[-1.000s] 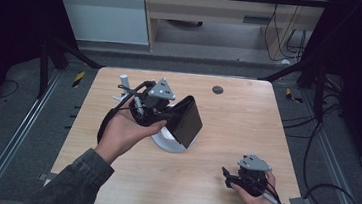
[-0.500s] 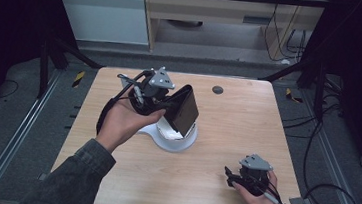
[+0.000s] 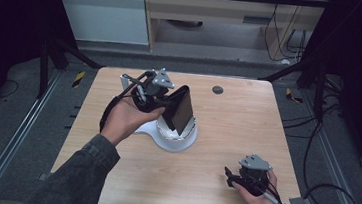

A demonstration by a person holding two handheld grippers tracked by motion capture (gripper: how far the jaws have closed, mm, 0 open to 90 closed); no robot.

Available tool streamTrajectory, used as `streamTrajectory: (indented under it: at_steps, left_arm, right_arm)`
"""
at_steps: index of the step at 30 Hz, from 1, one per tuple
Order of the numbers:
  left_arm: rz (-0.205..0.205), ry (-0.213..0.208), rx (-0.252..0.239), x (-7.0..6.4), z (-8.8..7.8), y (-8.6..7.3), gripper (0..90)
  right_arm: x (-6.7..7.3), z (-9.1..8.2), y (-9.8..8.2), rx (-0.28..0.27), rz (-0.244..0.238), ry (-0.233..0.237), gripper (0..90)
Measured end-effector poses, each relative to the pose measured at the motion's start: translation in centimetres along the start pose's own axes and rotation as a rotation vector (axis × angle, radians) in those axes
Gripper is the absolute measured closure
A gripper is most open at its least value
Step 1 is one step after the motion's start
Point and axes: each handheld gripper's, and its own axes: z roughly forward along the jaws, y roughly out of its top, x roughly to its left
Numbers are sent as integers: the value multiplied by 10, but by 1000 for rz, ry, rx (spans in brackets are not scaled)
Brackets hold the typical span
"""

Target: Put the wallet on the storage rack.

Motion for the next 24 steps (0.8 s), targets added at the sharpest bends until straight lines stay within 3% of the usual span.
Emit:
streamTrajectory:
  at_steps: [11,24]
  left_arm:
    - [-13,6,-3,3,-1,-9,808]
    - [-31,-9,41,1,36,-21,807]
  right_arm:
    - [0,0,0,2,-9,8,157]
    - [0,1,-1,15,-9,14,154]
